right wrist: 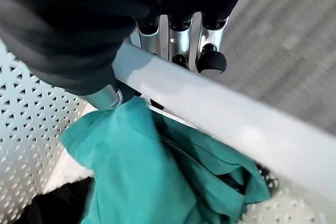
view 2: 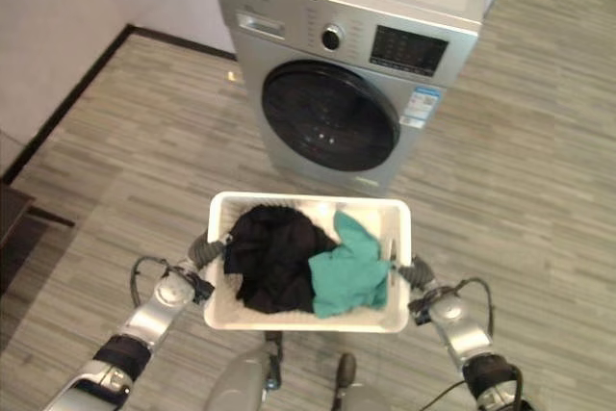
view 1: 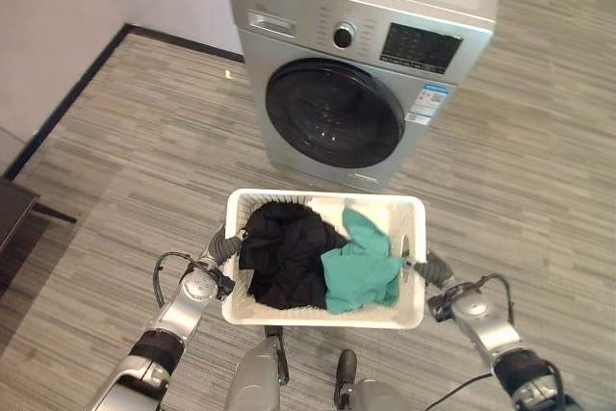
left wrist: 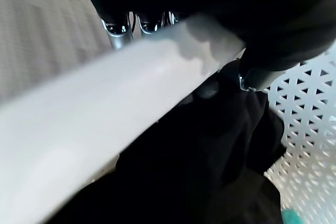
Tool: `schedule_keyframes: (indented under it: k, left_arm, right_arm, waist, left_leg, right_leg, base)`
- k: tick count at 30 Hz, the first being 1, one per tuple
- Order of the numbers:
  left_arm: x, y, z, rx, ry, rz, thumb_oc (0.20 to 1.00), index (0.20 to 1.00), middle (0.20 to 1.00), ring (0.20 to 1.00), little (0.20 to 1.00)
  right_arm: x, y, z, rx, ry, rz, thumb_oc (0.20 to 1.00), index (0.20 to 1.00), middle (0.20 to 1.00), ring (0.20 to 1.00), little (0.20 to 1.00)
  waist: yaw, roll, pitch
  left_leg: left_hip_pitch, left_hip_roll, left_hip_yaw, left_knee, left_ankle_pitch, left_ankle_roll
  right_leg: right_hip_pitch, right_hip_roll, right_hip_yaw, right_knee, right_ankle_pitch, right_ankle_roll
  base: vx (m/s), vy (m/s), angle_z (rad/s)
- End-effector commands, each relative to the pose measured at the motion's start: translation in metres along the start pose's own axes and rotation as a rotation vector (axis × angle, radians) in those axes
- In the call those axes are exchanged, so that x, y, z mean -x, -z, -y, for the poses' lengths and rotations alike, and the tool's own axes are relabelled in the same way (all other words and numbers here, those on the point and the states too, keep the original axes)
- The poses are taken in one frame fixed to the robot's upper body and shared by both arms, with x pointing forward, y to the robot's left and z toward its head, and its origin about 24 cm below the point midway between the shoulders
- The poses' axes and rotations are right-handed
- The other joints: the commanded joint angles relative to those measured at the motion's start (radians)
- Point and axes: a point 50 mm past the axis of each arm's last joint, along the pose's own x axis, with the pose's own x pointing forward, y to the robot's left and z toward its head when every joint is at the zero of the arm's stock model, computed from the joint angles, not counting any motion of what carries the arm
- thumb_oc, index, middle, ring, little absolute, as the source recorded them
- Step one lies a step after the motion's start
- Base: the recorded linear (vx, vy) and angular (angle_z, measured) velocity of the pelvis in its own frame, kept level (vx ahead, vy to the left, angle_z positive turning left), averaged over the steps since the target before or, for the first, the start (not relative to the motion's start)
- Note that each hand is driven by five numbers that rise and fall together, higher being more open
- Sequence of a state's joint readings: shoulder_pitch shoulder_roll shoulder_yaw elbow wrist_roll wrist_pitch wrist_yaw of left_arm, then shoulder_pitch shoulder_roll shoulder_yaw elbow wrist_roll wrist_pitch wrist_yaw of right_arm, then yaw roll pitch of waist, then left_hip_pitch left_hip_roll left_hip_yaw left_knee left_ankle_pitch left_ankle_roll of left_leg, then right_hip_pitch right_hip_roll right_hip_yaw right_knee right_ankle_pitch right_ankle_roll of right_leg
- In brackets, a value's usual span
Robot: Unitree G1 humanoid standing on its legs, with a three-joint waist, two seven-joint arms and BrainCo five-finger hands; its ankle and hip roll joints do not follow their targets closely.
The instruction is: Grab the laundry basket,head to the washer,open it,put in the laundry and shut it.
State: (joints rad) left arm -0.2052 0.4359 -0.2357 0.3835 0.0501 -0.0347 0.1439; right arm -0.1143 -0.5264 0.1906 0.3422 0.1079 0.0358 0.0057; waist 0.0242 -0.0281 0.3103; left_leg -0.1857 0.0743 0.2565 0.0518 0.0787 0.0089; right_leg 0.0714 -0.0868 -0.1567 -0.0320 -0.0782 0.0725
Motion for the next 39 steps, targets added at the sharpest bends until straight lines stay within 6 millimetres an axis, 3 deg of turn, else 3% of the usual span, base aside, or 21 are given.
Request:
schedule_keyframes:
  k: [1, 6, 8, 9, 10, 12, 15, 17, 19, 21, 25, 26, 27, 28, 30, 31, 34, 36, 37, 38, 39]
  left_arm:
    - [0.02, 0.003, -0.085, -0.101, -0.284, 0.051, 0.2, 0.2, 0.2, 0.2, 0.2]
    - [0.061, -0.01, -0.132, -0.236, -0.348, 0.1, 0.2, 0.2, 0.2, 0.2, 0.2]
    - [0.062, -0.015, -0.136, -0.237, -0.35, 0.121, 0.2, 0.2, 0.2, 0.2, 0.2]
    - [0.06, -0.034, -0.151, -0.286, -0.38, 0.181, 0.2, 0.2, 0.2, 0.2, 0.2]
    - [0.06, -0.035, -0.152, -0.286, -0.382, 0.182, 0.2, 0.2, 0.2, 0.2, 0.2]
    - [0.046, -0.075, -0.171, -0.342, -0.486, 0.317, 0.2, 0.2, 0.2, 0.2, 0.2]
    - [0.017, -0.13, -0.175, -0.375, -0.54, 0.48, 0.2, 0.2, 0.2, 0.2, 0.2]
    - [0.013, -0.14, -0.177, -0.391, -0.565, 0.5, 0.2, 0.2, 0.2, 0.2, 0.2]
    - [0.013, -0.142, -0.179, -0.378, -0.578, 0.506, 0.2, 0.2, 0.2, 0.2, 0.2]
    - [0.027, -0.136, -0.19, -0.389, -0.613, 0.492, 0.2, 0.2, 0.2, 0.2, 0.2]
    - [0.032, -0.121, -0.192, -0.372, -0.628, 0.447, 0.2, 0.2, 0.2, 0.2, 0.2]
    - [0.032, -0.117, -0.192, -0.359, -0.632, 0.435, 0.2, 0.2, 0.2, 0.2, 0.2]
    - [0.039, -0.107, -0.193, -0.325, -0.633, 0.411, 0.2, 0.2, 0.2, 0.2, 0.2]
    - [0.043, -0.101, -0.196, -0.32, -0.644, 0.393, 0.2, 0.2, 0.2, 0.2, 0.2]
    - [0.045, -0.097, -0.197, -0.307, -0.654, 0.383, 0.2, 0.2, 0.2, 0.2, 0.2]
    - [0.046, -0.096, -0.199, -0.296, -0.664, 0.381, 0.2, 0.2, 0.2, 0.2, 0.2]
    - [0.048, -0.097, -0.202, -0.292, -0.679, 0.39, 0.2, 0.2, 0.2, 0.2, 0.2]
    - [0.051, -0.099, -0.207, -0.307, -0.705, 0.399, 0.2, 0.2, 0.2, 0.2, 0.2]
    - [0.052, -0.099, -0.207, -0.307, -0.708, 0.399, 0.2, 0.2, 0.2, 0.2, 0.2]
    - [0.054, -0.107, -0.213, -0.335, -0.724, 0.424, 0.2, 0.2, 0.2, 0.2, 0.2]
    - [0.051, -0.112, -0.214, -0.348, -0.713, 0.436, 0.2, 0.2, 0.2, 0.2, 0.2]
  right_arm:
    - [0.041, 0.0, 0.062, 0.057, 0.157, 0.079, 0.2, 0.2, 0.2, 0.2, 0.2]
    - [0.077, -0.002, 0.091, 0.07, 0.218, 0.099, 0.2, 0.2, 0.2, 0.2, 0.2]
    - [0.076, -0.005, 0.091, 0.082, 0.214, 0.107, 0.2, 0.2, 0.2, 0.2, 0.2]
    - [0.077, -0.012, 0.102, 0.131, 0.237, 0.11, 0.2, 0.2, 0.2, 0.2, 0.2]
    - [0.077, -0.013, 0.102, 0.131, 0.238, 0.112, 0.2, 0.2, 0.2, 0.2, 0.2]
    - [0.076, -0.031, 0.121, 0.214, 0.29, 0.145, 0.2, 0.2, 0.2, 0.2, 0.2]
    - [0.067, -0.051, 0.145, 0.259, 0.366, 0.174, 0.2, 0.2, 0.2, 0.2, 0.2]
    - [0.067, -0.068, 0.155, 0.309, 0.402, 0.215, 0.2, 0.2, 0.2, 0.2, 0.2]
    - [0.068, -0.077, 0.16, 0.311, 0.428, 0.248, 0.2, 0.2, 0.2, 0.2, 0.2]
    - [0.083, -0.095, 0.173, 0.368, 0.495, 0.307, 0.2, 0.2, 0.2, 0.2, 0.2]
    - [0.097, -0.112, 0.183, 0.432, 0.534, 0.35, 0.2, 0.2, 0.2, 0.2, 0.2]
    - [0.101, -0.115, 0.185, 0.441, 0.548, 0.362, 0.2, 0.2, 0.2, 0.2, 0.2]
    - [0.106, -0.122, 0.183, 0.447, 0.54, 0.405, 0.2, 0.2, 0.2, 0.2, 0.2]
    - [0.107, -0.127, 0.181, 0.446, 0.529, 0.434, 0.2, 0.2, 0.2, 0.2, 0.2]
    - [0.107, -0.132, 0.18, 0.445, 0.524, 0.459, 0.2, 0.2, 0.2, 0.2, 0.2]
    - [0.102, -0.14, 0.176, 0.449, 0.497, 0.489, 0.2, 0.2, 0.2, 0.2, 0.2]
    - [0.091, -0.144, 0.164, 0.427, 0.435, 0.518, 0.2, 0.2, 0.2, 0.2, 0.2]
    - [0.084, -0.146, 0.159, 0.418, 0.402, 0.524, 0.2, 0.2, 0.2, 0.2, 0.2]
    - [0.083, -0.146, 0.159, 0.418, 0.401, 0.525, 0.2, 0.2, 0.2, 0.2, 0.2]
    - [0.072, -0.147, 0.157, 0.371, 0.361, 0.526, 0.2, 0.2, 0.2, 0.2, 0.2]
    - [0.064, -0.145, 0.158, 0.343, 0.343, 0.504, 0.2, 0.2, 0.2, 0.2, 0.2]
  waist:
    - [0.001, 0.003, -0.084]
    - [-0.031, 0.019, -0.095]
    - [-0.036, 0.024, -0.093]
    - [-0.045, 0.029, -0.091]
    - [-0.046, 0.029, -0.091]
    - [-0.073, 0.029, -0.092]
    - [-0.125, 0.006, -0.062]
    - [-0.131, -0.003, -0.053]
    - [-0.127, -0.004, -0.048]
    - [-0.109, -0.026, -0.083]
    - [-0.126, 0.001, -0.126]
    - [-0.132, 0.001, -0.137]
    - [-0.119, 0.001, -0.134]
    - [-0.109, -0.002, -0.13]
    - [-0.101, -0.014, -0.127]
    - [-0.085, -0.025, -0.123]
    - [-0.048, -0.043, -0.123]
    - [-0.014, -0.035, -0.128]
    - [-0.015, -0.039, -0.128]
    - [0.027, -0.028, -0.137]
    - [0.038, -0.029, -0.136]
  left_leg:
    - [0.015, 0.028, -0.017, 0.18, -0.225, -0.013]
    - [0.093, -0.036, -0.023, 0.117, -0.233, 0.031]
    - [0.108, -0.039, -0.021, 0.104, -0.23, 0.034]
    - [0.145, -0.051, -0.029, 0.074, -0.23, 0.031]
    - [0.143, -0.05, -0.029, 0.067, -0.219, 0.031]
    - [0.2, -0.065, -0.059, 0.031, -0.239, 0.024]
    - [0.26, -0.103, -0.114, 0.035, -0.281, 0.017]
    - [0.278, -0.107, -0.115, 0.049, -0.304, 0.013]
    - [0.284, -0.104, -0.109, 0.059, -0.314, 0.009]
    - [0.326, -0.11, -0.061, 0.062, -0.35, 0.005]
    - [0.37, -0.064, -0.029, 0.133, -0.365, -0.029]
    - [0.367, -0.036, -0.012, 0.202, -0.324, -0.054]
    - [0.288, 0.025, -0.008, 0.473, -0.18, -0.122]
    - [0.255, 0.031, -0.033, 0.581, -0.141, -0.139]
    - [0.214, 0.026, -0.052, 0.659, -0.117, -0.14]
    - [0.14, 0.06, -0.067, 0.679, -0.146, -0.125]
    - [0.079, 0.086, -0.108, 0.548, -0.18, -0.095]
    - [0.074, 0.083, -0.202, 0.366, -0.187, -0.093]
    - [0.08, 0.078, -0.198, 0.349, -0.173, -0.092]
    - [0.089, 0.08, -0.305, 0.171, -0.136, -0.111]
    - [0.099, 0.08, -0.33, 0.134, -0.114, -0.119]
  right_leg:
    - [-0.07, -0.165, 0.0, 0.15, 0.034, 0.078]
    - [-0.134, -0.167, 0.004, 0.372, 0.077, 0.069]
    - [-0.154, -0.165, -0.005, 0.416, 0.079, 0.07]
    - [-0.195, -0.132, -0.019, 0.44, 0.069, 0.063]
    - [-0.198, -0.129, -0.021, 0.435, 0.077, 0.059]
    - [-0.257, -0.083, -0.029, 0.354, 0.05, 0.053]
    - [-0.354, -0.053, 0.033, 0.131, 0.171, 0.09]
    - [-0.367, -0.065, 0.019, 0.085, 0.198, 0.102]
    - [-0.367, -0.076, -0.028, 0.072, 0.206, 0.104]
    - [-0.322, -0.112, -0.188, 0.063, 0.211, 0.091]
    - [-0.285, -0.074, -0.177, 0.101, 0.203, 0.072]
    - [-0.264, -0.064, -0.178, 0.102, 0.194, 0.06]
    - [-0.197, -0.03, -0.184, 0.086, 0.165, 0.008]
    - [-0.169, -0.009, -0.172, 0.076, 0.153, -0.017]
    - [-0.143, 0.001, -0.16, 0.058, 0.145, -0.039]
    - [-0.1, 0.004, -0.138, 0.043, 0.121, -0.039]
    - [-0.075, -0.008, -0.086, 0.047, 0.105, -0.024]
    - [-0.061, 0.003, -0.042, 0.056, 0.083, -0.012]
    - [-0.064, 0.0, -0.041, 0.057, 0.087, -0.014]
    - [-0.043, 0.009, 0.001, 0.06, 0.067, -0.008]
    - [-0.033, 0.012, 0.017, 0.064, 0.061, -0.009]
  base:
    - [0.22, 0.323, -0.4]
    - [0.11, 0.238, -0.02]
    - [0.08, 0.136, 0.09]
    - [0.07, 0.087, 0.11]
    - [0.15, 0.125, 0.24]
    - [0.24, 0.016, 0.4]
    - [0.37, -0.076, 0.76]
    - [0.22, -0.063, 0.81]
    - [0.12, -0.058, 0.31]
    - [0.3, -0.11, -0.1]
    - [0.33, -0.058, -0.28]
    - [0.31, -0.248, -0.1]
    - [0.39, -0.302, -0.29]
    - [0.35, -0.306, -0.33]
    - [0.17, -0.103, -0.85]
    - [0.19, -0.007, -1.06]
    - [0.22, 0.095, -0.48]
    - [0.19, 0.14, -0.7]
    - [0.22, 0.181, -0.76]
    - [0.19, 0.114, -0.76]
    - [0.2, 0.117, -0.75]
